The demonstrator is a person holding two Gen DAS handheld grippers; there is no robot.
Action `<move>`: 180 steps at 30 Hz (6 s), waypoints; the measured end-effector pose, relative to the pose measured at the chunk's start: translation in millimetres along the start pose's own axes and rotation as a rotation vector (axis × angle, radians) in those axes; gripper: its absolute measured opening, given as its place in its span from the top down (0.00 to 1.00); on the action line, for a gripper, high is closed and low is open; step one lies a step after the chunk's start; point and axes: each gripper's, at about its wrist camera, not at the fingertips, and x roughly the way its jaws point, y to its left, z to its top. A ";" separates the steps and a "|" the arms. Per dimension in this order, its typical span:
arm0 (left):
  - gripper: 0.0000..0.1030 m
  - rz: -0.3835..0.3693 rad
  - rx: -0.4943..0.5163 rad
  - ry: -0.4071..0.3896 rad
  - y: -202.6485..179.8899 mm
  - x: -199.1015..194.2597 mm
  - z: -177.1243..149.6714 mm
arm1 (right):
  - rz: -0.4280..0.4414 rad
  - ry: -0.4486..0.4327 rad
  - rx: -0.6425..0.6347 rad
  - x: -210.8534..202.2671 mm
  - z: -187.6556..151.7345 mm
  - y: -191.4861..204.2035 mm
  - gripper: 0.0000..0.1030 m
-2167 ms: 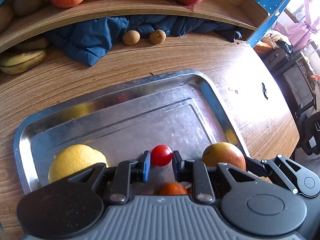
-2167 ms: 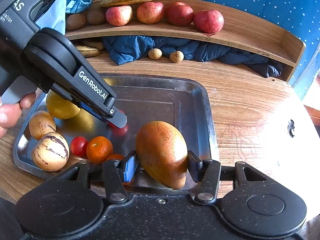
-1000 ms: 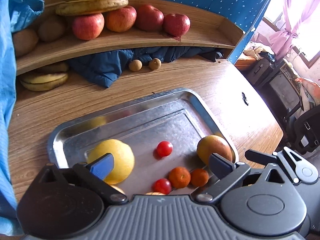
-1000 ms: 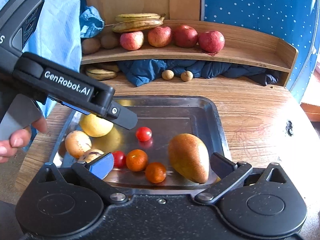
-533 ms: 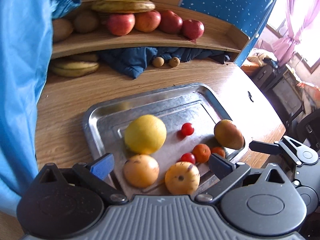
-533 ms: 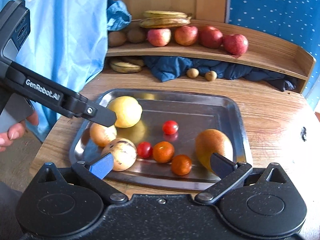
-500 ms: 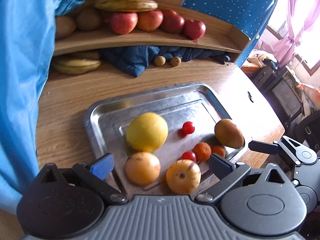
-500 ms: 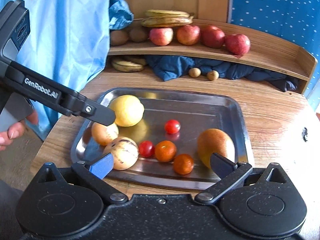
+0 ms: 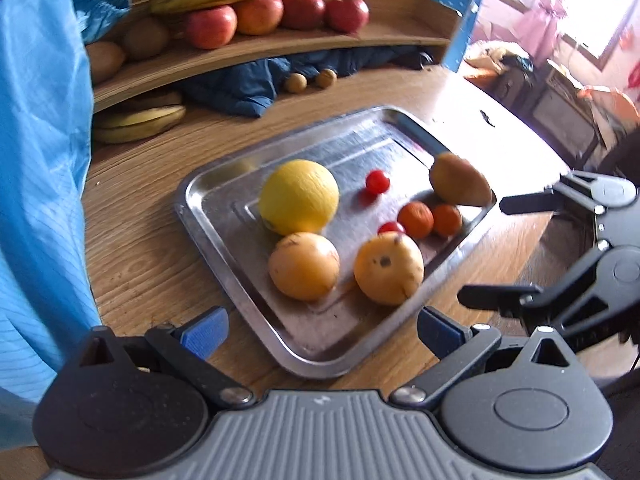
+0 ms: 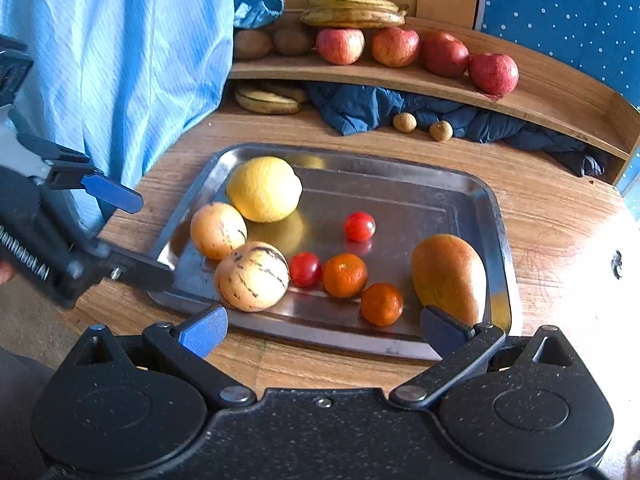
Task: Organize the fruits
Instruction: 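Lift both open tools away from the tray, then reach both open tools toward the two small brown fruits under the shelf, then grasp a small brown fruit with the left tool while the right grasps the other, then carry both small brown fruits over the steel tray and lower them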
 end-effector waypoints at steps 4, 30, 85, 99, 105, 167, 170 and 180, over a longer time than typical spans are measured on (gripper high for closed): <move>0.00 0.009 0.032 0.021 -7.7 2.1 -3.3 | -0.039 0.019 0.000 0.9 -2.1 -2.1 0.01; 0.00 0.106 -0.139 -0.051 -5.2 2.4 36.7 | -0.052 -0.029 -0.024 4.5 29.4 -50.9 0.01; 0.00 0.285 -0.661 -0.044 -12.9 147.2 186.7 | 0.094 -0.079 -0.038 91.8 86.4 -212.3 0.01; 0.01 0.240 -0.807 -0.047 7.4 173.9 206.6 | 0.106 -0.082 -0.160 128.0 111.6 -211.7 0.01; 0.01 0.226 -0.840 -0.057 10.6 184.8 216.4 | 0.133 -0.091 -0.150 138.6 121.7 -213.0 0.01; 0.70 0.251 -0.875 -0.111 35.8 198.4 239.7 | 0.266 -0.103 -0.179 195.1 170.4 -182.4 0.70; 0.70 0.257 -0.856 -0.113 32.0 199.0 239.4 | 0.260 -0.103 -0.178 193.0 168.3 -184.3 0.70; 0.70 0.258 -0.824 -0.106 22.5 197.0 230.0 | 0.232 -0.112 -0.165 182.5 161.5 -184.8 0.70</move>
